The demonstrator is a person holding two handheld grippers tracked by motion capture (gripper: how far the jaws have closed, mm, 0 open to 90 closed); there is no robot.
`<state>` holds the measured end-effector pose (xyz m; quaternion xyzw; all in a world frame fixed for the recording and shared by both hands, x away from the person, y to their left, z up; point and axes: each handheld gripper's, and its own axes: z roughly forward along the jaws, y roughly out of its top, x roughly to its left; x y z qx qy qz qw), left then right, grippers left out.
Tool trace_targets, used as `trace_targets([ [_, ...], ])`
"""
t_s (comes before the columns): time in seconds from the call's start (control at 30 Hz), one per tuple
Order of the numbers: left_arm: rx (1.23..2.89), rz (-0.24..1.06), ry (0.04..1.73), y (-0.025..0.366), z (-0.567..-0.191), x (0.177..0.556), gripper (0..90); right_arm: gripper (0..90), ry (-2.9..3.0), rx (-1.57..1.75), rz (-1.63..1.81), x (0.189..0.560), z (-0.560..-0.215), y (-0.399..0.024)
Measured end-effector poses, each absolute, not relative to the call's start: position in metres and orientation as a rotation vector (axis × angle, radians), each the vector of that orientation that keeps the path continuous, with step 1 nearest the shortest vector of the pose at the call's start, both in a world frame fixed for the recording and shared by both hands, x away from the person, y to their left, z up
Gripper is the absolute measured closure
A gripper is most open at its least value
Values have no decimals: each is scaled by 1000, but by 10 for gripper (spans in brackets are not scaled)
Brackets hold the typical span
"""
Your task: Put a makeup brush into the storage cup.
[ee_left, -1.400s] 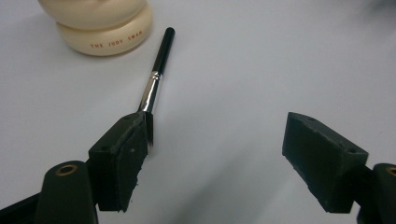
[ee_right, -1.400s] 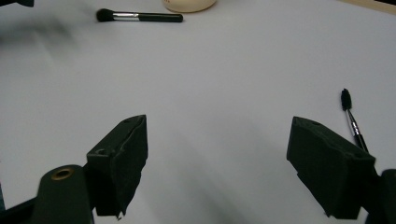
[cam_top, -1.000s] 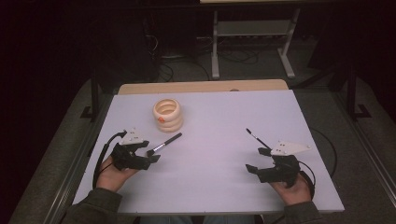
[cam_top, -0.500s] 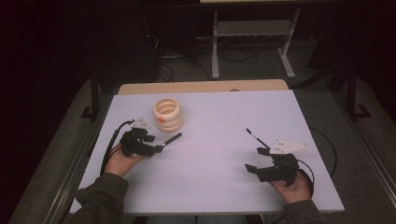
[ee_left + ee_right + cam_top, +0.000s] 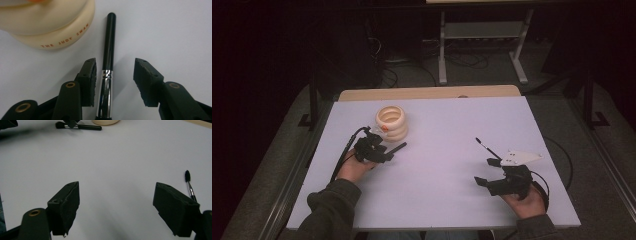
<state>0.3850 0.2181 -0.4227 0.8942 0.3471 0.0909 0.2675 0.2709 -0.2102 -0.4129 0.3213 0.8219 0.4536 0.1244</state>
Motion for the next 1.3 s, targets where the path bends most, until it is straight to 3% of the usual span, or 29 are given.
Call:
trace_targets([
  [0.8,2470,245,947,207,-428,397,676,211,2391,923,1326,270,-411,-212],
  [0.9,2473,244,944,207,-427,397,776,212,2381,936,1336,270,-410,-215],
  [1.3,2471,255,968,206,-426,395,796,219,2386,925,1344,270,-409,-213],
])
